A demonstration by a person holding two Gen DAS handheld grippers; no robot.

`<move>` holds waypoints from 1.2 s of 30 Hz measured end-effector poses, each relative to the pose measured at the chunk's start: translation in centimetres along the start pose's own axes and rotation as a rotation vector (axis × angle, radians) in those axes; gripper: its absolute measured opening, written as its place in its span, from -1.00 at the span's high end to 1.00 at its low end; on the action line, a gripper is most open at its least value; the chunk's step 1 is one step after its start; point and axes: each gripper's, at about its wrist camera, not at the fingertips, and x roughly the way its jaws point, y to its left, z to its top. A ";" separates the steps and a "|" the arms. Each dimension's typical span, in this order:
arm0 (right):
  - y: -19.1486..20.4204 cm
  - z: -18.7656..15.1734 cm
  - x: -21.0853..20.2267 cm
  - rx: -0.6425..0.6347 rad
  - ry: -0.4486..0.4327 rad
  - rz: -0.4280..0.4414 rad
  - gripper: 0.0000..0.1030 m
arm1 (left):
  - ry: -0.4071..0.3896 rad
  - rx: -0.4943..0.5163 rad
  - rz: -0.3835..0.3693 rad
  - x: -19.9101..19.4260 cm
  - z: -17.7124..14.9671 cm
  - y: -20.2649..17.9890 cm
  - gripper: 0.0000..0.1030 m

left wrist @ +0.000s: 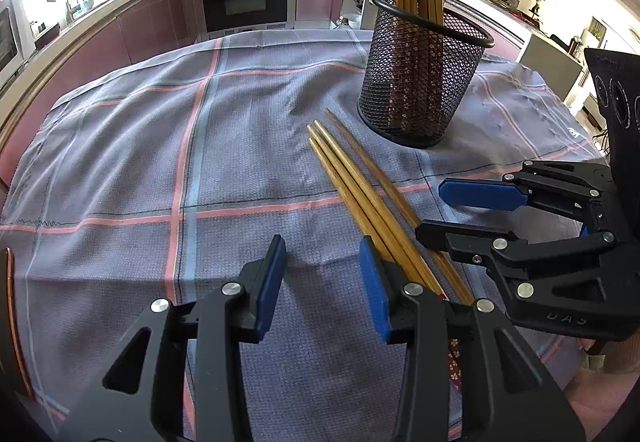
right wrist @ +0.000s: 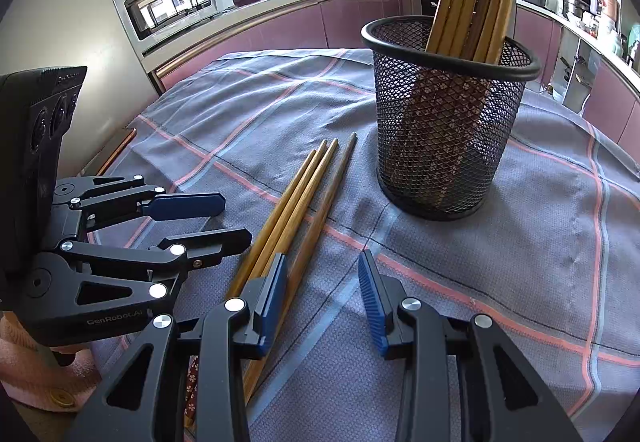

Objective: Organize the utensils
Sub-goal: 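Move both open tools back over the remaining chopsticks on the cloth, then close the left tool on one chopstick while the right tool grasps another chopstick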

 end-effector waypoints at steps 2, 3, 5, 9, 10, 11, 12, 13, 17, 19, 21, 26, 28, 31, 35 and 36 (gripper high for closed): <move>-0.1 0.0 0.0 0.003 0.000 0.001 0.33 | -0.001 -0.004 -0.005 -0.1 0.0 0.0 0.26; -0.1 0.0 0.0 0.002 0.000 0.001 0.33 | -0.002 -0.008 -0.011 -0.1 0.1 0.0 0.25; -0.1 0.0 0.0 0.005 -0.001 0.003 0.33 | -0.008 -0.020 -0.043 -0.3 0.1 0.1 0.14; -0.1 0.0 0.0 0.007 -0.001 0.005 0.33 | -0.017 -0.009 -0.058 -0.4 0.2 -0.2 0.13; -0.1 0.0 0.0 0.006 -0.001 0.005 0.33 | -0.014 -0.007 -0.055 -0.3 0.2 -0.3 0.14; -0.1 0.0 0.0 0.006 -0.001 0.005 0.33 | -0.008 -0.007 -0.055 -0.1 0.2 -0.3 0.15; -0.1 0.0 -0.1 0.006 -0.001 0.005 0.33 | -0.005 -0.013 -0.059 0.0 0.2 -0.3 0.14; -0.2 0.0 -0.1 0.006 -0.001 0.005 0.33 | -0.005 -0.015 -0.061 0.1 0.3 -0.2 0.13; -0.1 0.0 -0.1 0.003 -0.001 0.004 0.33 | -0.002 -0.011 -0.056 0.1 0.3 -0.1 0.14; -0.1 0.0 -0.1 0.005 -0.001 0.005 0.33 | 0.004 -0.018 -0.068 0.1 0.4 0.0 0.15; 0.0 0.0 -0.1 0.004 -0.001 0.005 0.33 | 0.007 -0.027 -0.089 0.2 0.6 0.1 0.14; -0.3 -0.1 -0.2 0.007 -0.002 0.009 0.33 | 0.011 -0.014 -0.079 0.6 0.7 -0.1 0.16; -0.3 -0.1 -0.2 0.005 -0.001 0.007 0.33 | 0.013 -0.008 -0.072 0.6 0.7 -0.1 0.18; -0.3 0.0 -0.1 0.002 -0.001 0.007 0.33 | 0.022 0.003 -0.060 0.4 0.6 0.0 0.37; -0.2 0.1 0.0 -0.002 0.000 0.003 0.33 | 0.035 -0.004 -0.066 0.4 0.8 0.5 0.51; -0.1 0.2 0.1 -0.006 0.001 0.000 0.33 | 0.038 -0.007 -0.063 0.5 0.9 0.6 0.50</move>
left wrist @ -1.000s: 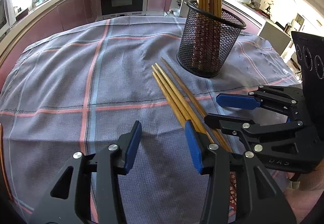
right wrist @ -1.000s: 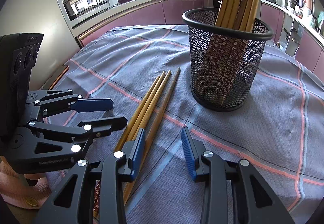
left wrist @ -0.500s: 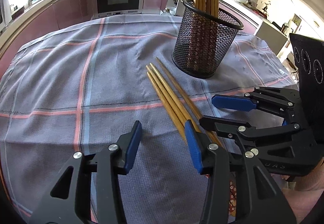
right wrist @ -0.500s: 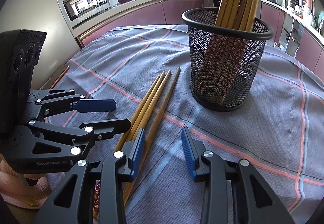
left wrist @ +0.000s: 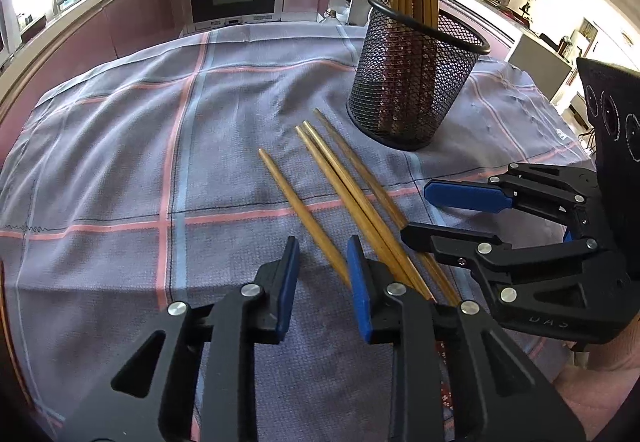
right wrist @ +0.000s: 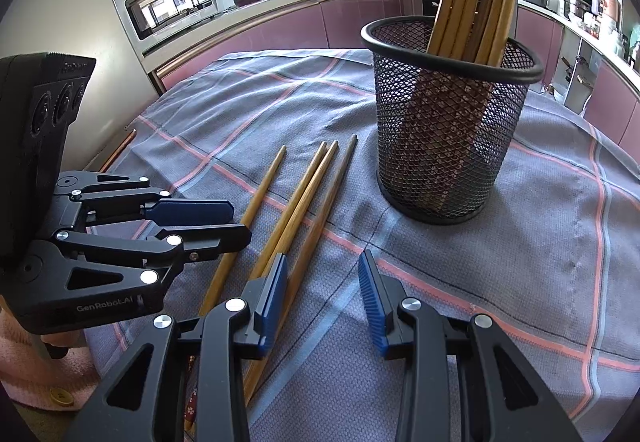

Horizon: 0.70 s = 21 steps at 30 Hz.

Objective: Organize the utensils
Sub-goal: 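Close the left tool on one chopstick while the right tool grasps another chopstick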

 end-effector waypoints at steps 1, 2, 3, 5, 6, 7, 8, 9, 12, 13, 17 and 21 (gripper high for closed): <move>0.1 0.1 0.1 -0.005 0.000 -0.005 0.33 | 0.000 -0.001 0.008 0.1 0.1 0.1 0.48; 0.3 0.3 0.2 -0.012 0.001 -0.009 0.33 | 0.000 0.004 0.020 0.1 0.2 0.0 0.45; 0.4 0.4 0.3 -0.017 0.001 -0.010 0.34 | 0.000 0.006 0.026 0.2 0.3 0.0 0.43; 0.7 0.8 0.7 -0.032 0.002 -0.024 0.41 | -0.001 0.005 0.028 0.4 0.4 0.1 0.44; 0.9 0.9 1.0 -0.038 0.005 -0.025 0.45 | -0.001 0.008 0.031 0.5 0.5 0.0 0.45; 1.0 1.1 1.2 -0.041 0.006 -0.028 0.48 | -0.001 0.009 0.037 0.6 0.7 0.0 0.47; 1.1 1.2 1.5 -0.048 0.001 -0.039 0.54 | -0.002 0.011 0.048 0.7 0.7 0.0 0.51; 1.2 1.4 1.6 -0.054 -0.001 -0.050 0.58 | -0.003 0.011 0.056 0.8 0.8 -0.1 0.59; 1.0 1.7 1.9 -0.034 -0.004 -0.040 0.80 | -0.006 -0.001 0.064 0.8 0.9 0.0 0.69; 1.0 1.6 1.9 -0.031 -0.006 -0.040 0.80 | -0.009 -0.007 0.066 0.8 0.9 0.1 0.73; 0.8 1.5 1.7 -0.019 -0.008 -0.034 0.86 | -0.015 -0.037 0.060 0.7 0.8 0.5 0.83; 0.5 1.3 1.2 -0.007 -0.018 -0.028 0.89 | -0.021 -0.060 0.049 0.5 0.5 0.7 0.86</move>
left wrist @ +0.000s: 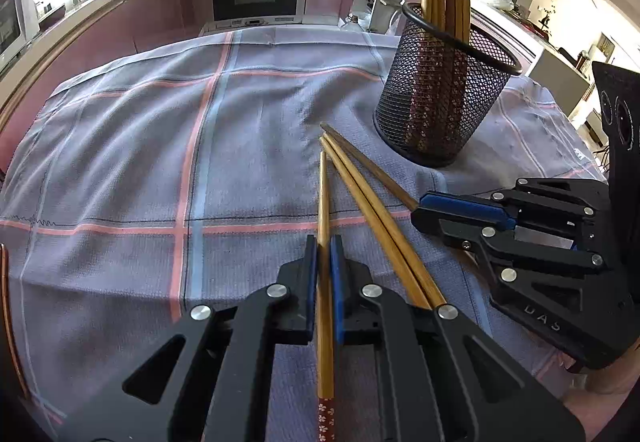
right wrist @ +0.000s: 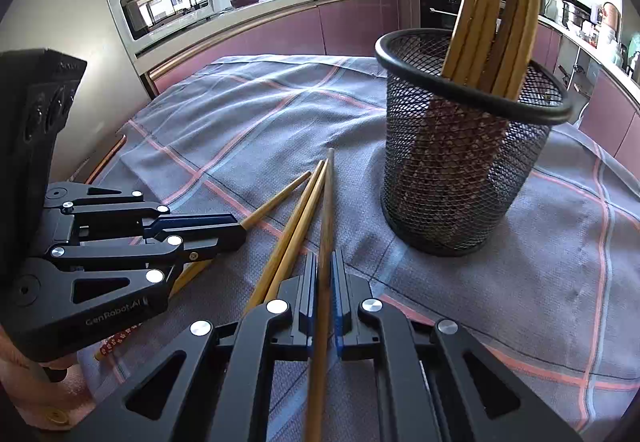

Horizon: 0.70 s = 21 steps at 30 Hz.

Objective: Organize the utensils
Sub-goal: 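Close the left tool on one chopstick while the right tool grasps another chopstick, then lift both held chopsticks upright and carry them over the mesh cup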

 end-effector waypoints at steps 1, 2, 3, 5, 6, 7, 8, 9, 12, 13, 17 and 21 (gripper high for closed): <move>0.0 0.0 -0.2 0.001 -0.005 -0.001 0.89 | -0.002 -0.004 -0.001 -0.1 -0.1 0.0 0.86; -0.1 0.0 -0.4 0.002 -0.010 -0.001 0.89 | -0.004 -0.008 -0.003 -0.2 -0.1 0.1 0.86; -0.1 0.0 -0.6 0.003 -0.014 0.000 0.89 | -0.006 -0.011 -0.006 -0.4 -0.1 0.2 0.86; -0.2 0.1 -1.0 0.005 -0.025 0.001 0.89 | -0.016 -0.017 -0.009 -0.8 -0.2 0.4 0.86; -0.2 0.1 -1.3 0.005 -0.031 0.004 0.89 | -0.021 -0.021 -0.015 -1.1 -0.2 0.5 0.86; -0.2 0.1 -1.5 0.004 -0.037 0.008 0.89 | -0.025 -0.025 -0.023 -1.3 -0.1 0.6 0.86; -0.2 0.1 -1.8 0.004 -0.043 0.010 0.89 | -0.031 -0.028 -0.031 -1.6 -0.1 0.7 0.86; -0.2 0.2 -2.1 0.003 -0.050 0.011 0.89 | -0.037 -0.030 -0.034 -1.9 -0.1 0.8 0.86; 0.0 0.3 -2.7 0.000 -0.068 0.020 0.89 | -0.058 -0.037 -0.049 -2.9 0.1 1.0 0.86; 0.1 0.4 -2.9 -0.003 -0.074 0.020 0.89 | -0.064 -0.040 -0.060 -3.2 0.2 1.1 0.86; 0.5 0.6 -3.8 -0.012 -0.101 0.025 0.89 | -0.089 -0.045 -0.087 -4.4 0.4 1.2 0.86; 0.8 0.9 -4.5 -0.015 -0.129 0.040 0.89 | -0.112 -0.053 -0.125 -5.5 0.6 1.4 0.86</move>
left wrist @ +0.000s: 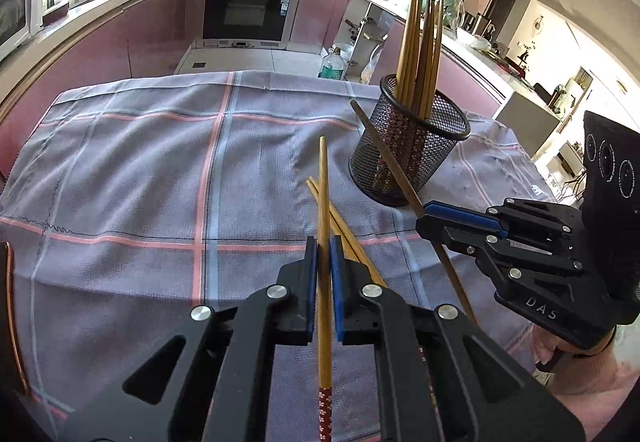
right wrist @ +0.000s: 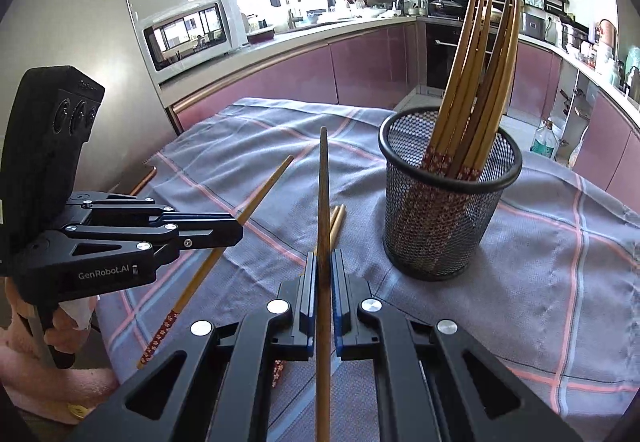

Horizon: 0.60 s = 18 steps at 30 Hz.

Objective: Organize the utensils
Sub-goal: 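Lift both held chopsticks upright and carry them over the mesh cup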

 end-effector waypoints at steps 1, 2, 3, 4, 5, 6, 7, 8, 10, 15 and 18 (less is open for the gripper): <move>0.0 0.1 -0.3 0.002 -0.008 0.006 0.89 | -0.005 -0.003 -0.013 -0.3 0.1 0.0 0.86; 0.0 0.2 -0.5 0.005 -0.016 0.010 0.89 | -0.011 -0.005 -0.023 -0.6 0.2 0.0 0.86; -0.1 0.3 -0.8 0.008 -0.023 0.013 0.89 | -0.018 -0.005 -0.030 -1.0 0.3 -0.1 0.86; -0.2 0.4 -1.2 0.011 -0.033 0.017 0.89 | -0.025 -0.004 -0.036 -1.2 0.4 -0.2 0.86; -0.3 0.5 -1.5 0.015 -0.043 0.022 0.89 | -0.033 -0.004 -0.043 -1.6 0.6 -0.2 0.86; -0.3 0.7 -1.8 0.019 -0.051 0.025 0.89 | -0.040 -0.002 -0.048 -1.9 0.6 -0.3 0.86; -0.4 0.8 -2.1 0.022 -0.061 0.027 0.89 | -0.049 0.001 -0.056 -2.3 0.8 -0.4 0.86; -0.6 0.9 -2.6 0.025 -0.072 0.027 0.89 | -0.059 0.004 -0.067 -2.7 1.0 -0.5 0.86; -0.8 1.1 -3.2 0.035 -0.090 0.034 0.89 | -0.081 0.010 -0.081 -3.6 1.4 -0.7 0.86; -1.5 1.9 -5.0 0.047 -0.147 0.030 0.89 | -0.140 0.027 -0.116 -5.8 2.5 -1.3 0.86; -1.9 2.4 -6.0 0.048 -0.180 0.024 0.89 | -0.172 0.038 -0.132 -7.0 3.2 -1.7 0.86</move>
